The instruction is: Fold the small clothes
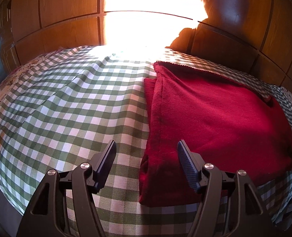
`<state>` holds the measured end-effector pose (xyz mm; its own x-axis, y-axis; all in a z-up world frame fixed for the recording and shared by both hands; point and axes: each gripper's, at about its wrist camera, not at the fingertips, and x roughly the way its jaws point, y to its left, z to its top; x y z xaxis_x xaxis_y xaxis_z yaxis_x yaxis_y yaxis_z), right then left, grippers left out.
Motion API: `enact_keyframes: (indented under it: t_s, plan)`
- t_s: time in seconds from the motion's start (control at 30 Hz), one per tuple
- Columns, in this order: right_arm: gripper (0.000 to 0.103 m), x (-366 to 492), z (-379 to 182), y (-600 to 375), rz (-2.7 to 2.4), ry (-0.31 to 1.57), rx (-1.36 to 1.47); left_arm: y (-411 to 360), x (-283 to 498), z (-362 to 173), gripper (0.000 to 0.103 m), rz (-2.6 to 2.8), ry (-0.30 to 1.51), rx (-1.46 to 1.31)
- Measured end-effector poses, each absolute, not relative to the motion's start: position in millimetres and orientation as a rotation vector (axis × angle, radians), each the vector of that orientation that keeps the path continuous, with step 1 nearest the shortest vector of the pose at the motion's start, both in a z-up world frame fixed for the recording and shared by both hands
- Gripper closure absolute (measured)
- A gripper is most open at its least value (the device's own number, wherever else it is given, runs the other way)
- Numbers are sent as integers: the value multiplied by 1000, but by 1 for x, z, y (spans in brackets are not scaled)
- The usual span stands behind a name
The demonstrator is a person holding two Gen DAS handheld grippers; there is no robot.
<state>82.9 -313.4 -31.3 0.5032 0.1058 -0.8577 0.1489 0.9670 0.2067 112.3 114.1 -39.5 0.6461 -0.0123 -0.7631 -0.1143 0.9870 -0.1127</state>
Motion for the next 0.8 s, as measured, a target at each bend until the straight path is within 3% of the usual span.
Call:
enact_keyframes:
  t_s: [0.03,0.07,0.1,0.13,0.17,0.37,0.5,0.57,0.6,0.63,0.67,0.73,0.77,0.8]
  plan:
    - [67,83,-31,-313,-23,1048,264,118,112,-42,48,46,878,-172]
    - [74,84,-31,-312,-18,1049,260,120,113,-45,68,20,889,-186]
    - [79,85,-31,-310,-10,1049,253,120,113,-47,76,-24,900,-203]
    - [82,86,-30,-309,-10,1049,239,118,113,-48,92,-65,902,-214]
    - [89,87,-28,-307,-9,1051,225,115,114,-45,96,-77,898,-204]
    - [95,89,5,-319,-20,960,239,127,124,-22,97,-97,855,-268]
    - [95,91,-30,-318,-28,1066,218,113,122,-56,96,-64,947,-175]
    - [95,85,-34,-314,-27,1051,209,106,113,-50,88,-53,911,-110]
    - [93,84,-32,-315,-24,1048,215,108,112,-45,80,-55,902,-119]
    - [91,84,-30,-319,-9,1048,239,111,112,-38,58,-68,882,-146]
    - [86,85,-28,-320,0,1049,249,115,113,-32,51,-78,859,-169]
    - [69,87,-18,-324,-3,1025,239,123,119,-21,52,-78,826,-198]
    - [53,89,-13,-324,-16,1007,229,127,125,-17,52,-76,818,-212]
    - [50,93,-6,-326,-26,974,234,131,132,-14,52,-75,814,-228]
